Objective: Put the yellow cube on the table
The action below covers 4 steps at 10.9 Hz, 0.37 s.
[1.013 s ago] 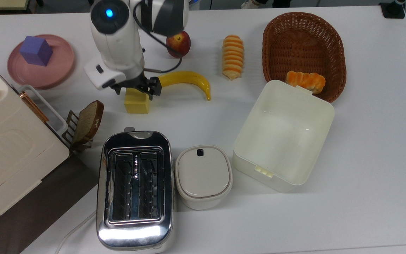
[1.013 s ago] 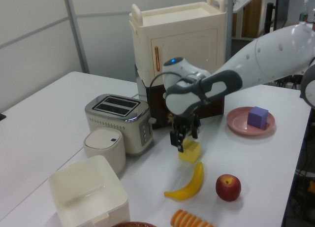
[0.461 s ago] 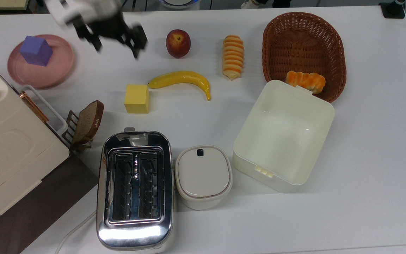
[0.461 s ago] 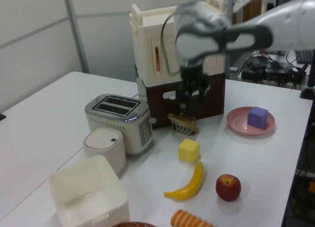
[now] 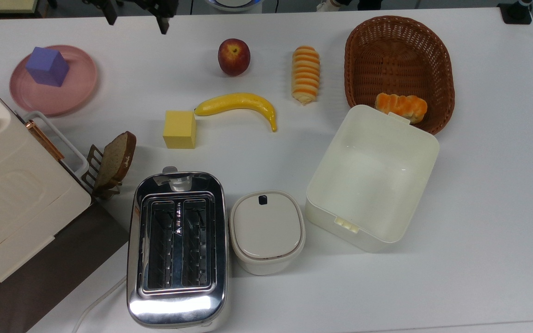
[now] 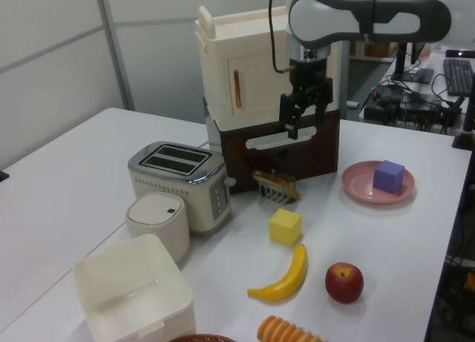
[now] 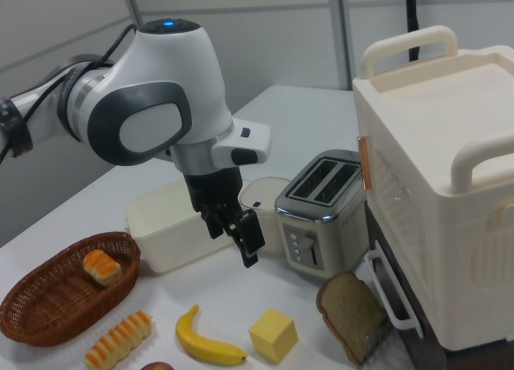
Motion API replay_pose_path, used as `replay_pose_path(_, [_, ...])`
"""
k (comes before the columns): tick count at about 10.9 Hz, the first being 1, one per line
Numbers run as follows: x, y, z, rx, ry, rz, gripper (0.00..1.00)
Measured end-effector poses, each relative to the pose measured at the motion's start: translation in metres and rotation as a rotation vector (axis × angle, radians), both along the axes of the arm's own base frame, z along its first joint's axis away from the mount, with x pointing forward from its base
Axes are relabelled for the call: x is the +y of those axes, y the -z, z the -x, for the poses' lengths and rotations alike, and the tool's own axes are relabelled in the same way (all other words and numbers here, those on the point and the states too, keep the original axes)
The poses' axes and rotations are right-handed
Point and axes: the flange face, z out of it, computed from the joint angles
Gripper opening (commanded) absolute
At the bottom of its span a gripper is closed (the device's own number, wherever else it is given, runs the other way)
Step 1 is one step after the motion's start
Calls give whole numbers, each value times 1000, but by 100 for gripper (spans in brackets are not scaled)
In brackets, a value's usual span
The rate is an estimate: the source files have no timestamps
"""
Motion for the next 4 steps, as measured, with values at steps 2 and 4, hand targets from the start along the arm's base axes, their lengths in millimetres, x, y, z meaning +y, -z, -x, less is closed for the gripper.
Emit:
replay_pose_path(2, [1, 9, -4, 15, -1, 0, 100])
replay_pose_path(4, [0, 12, -5, 22, 1, 0, 100])
